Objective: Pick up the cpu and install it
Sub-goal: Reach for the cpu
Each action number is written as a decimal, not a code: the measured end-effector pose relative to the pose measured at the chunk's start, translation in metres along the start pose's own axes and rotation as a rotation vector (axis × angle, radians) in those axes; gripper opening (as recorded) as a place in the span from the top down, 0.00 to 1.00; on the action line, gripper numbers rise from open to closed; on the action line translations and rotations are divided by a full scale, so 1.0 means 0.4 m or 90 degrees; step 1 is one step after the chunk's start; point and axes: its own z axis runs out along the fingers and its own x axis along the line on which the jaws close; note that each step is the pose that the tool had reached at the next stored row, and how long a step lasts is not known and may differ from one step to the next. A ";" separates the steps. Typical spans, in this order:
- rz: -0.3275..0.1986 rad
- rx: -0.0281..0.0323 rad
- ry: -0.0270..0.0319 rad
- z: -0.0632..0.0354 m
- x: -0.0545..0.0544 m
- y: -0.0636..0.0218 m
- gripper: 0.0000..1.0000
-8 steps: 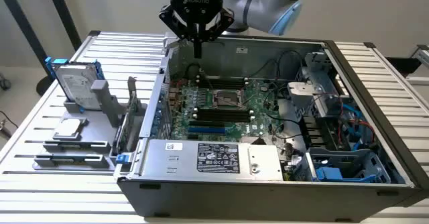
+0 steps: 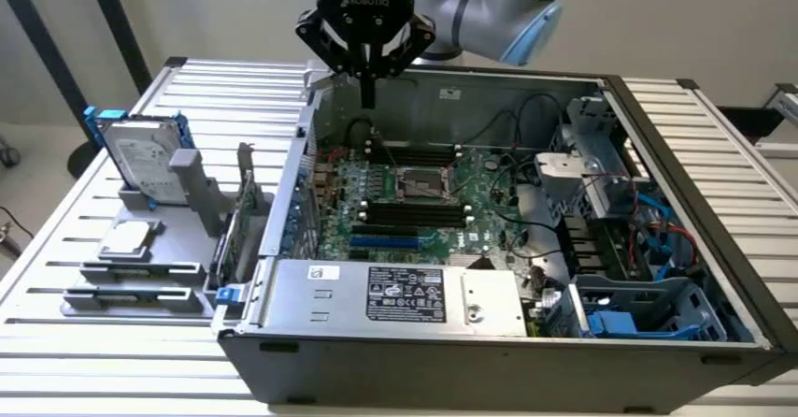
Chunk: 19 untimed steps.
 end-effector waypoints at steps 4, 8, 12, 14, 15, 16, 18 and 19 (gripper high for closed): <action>-0.002 0.0001 0.0004 0.000 0.032 -0.001 0.89; -0.002 0.0002 0.0004 0.001 0.078 -0.003 0.89; -0.002 0.0024 0.0003 0.005 0.123 -0.006 0.89; -0.002 0.0042 0.0003 0.008 0.145 -0.007 0.89; -0.002 0.0051 0.0002 0.010 0.157 -0.007 0.89; -0.002 0.0059 0.0001 0.011 0.168 -0.008 0.89; -0.002 0.0078 0.0000 0.014 0.191 -0.009 0.89; -0.002 0.0088 0.0000 0.015 0.203 -0.010 0.89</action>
